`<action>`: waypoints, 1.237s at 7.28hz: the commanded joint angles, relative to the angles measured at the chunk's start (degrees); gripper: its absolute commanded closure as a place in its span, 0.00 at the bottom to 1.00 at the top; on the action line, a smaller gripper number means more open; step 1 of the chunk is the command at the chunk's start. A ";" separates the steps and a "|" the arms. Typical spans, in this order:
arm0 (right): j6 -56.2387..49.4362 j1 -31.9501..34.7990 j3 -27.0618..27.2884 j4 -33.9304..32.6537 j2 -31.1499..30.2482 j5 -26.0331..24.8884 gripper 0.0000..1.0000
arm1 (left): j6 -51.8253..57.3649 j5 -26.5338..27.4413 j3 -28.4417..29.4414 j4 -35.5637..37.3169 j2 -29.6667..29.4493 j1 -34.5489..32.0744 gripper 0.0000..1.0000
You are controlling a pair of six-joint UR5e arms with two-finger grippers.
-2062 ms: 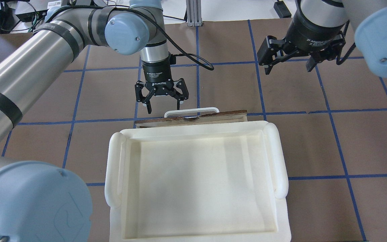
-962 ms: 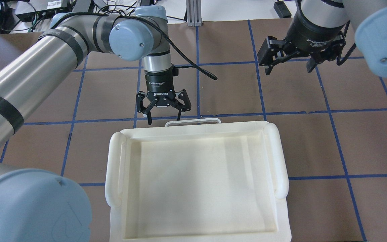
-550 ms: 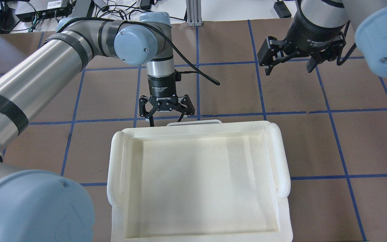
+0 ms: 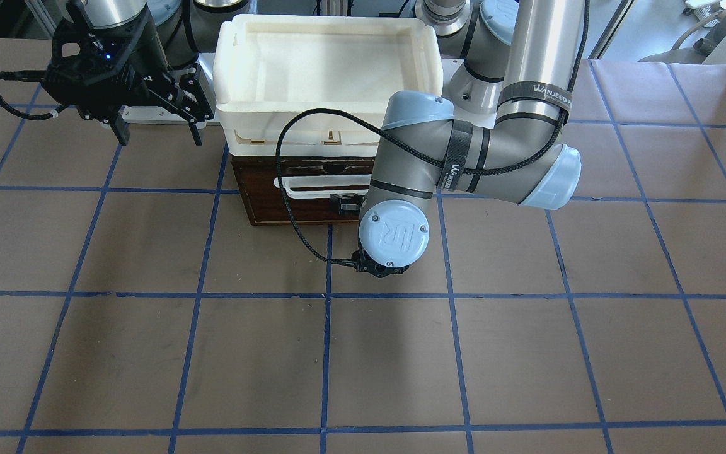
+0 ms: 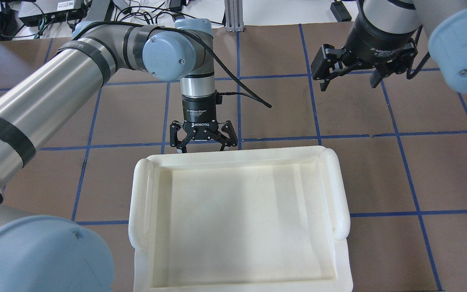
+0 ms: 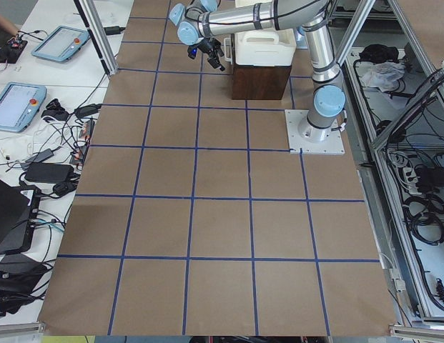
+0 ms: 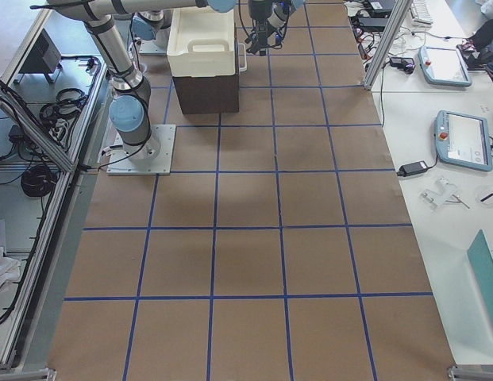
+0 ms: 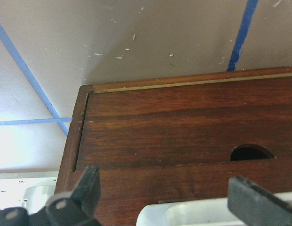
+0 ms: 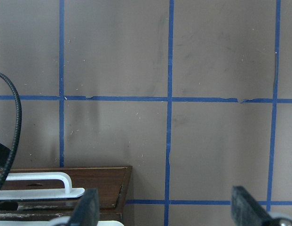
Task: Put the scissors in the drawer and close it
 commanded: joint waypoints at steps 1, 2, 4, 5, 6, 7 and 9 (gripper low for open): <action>0.00 0.00 0.00 0.01 0.00 0.00 0.00 | -0.10 -0.09 -1.42 -0.03 0.63 0.03 0.00; 0.00 0.00 0.00 0.10 0.00 0.00 0.00 | -0.10 -0.09 -1.42 -0.03 0.72 -0.05 0.00; 0.00 0.00 0.09 0.10 0.00 0.00 0.00 | -0.10 0.18 -0.37 2.76 1.50 0.12 0.00; 0.00 0.00 0.09 -0.16 0.00 0.09 0.00 | -0.02 0.61 -0.19 5.66 1.94 0.29 0.00; 0.00 0.00 0.09 -0.16 0.00 0.09 0.00 | 0.24 0.62 0.68 6.38 2.47 1.08 0.00; 0.00 0.00 0.09 -0.51 0.09 0.17 0.00 | 0.59 0.53 3.82 6.74 2.82 3.35 0.00; 0.00 -0.09 0.09 -0.69 0.09 0.26 0.00 | 0.95 4.11 5.70 13.88 5.89 6.09 0.00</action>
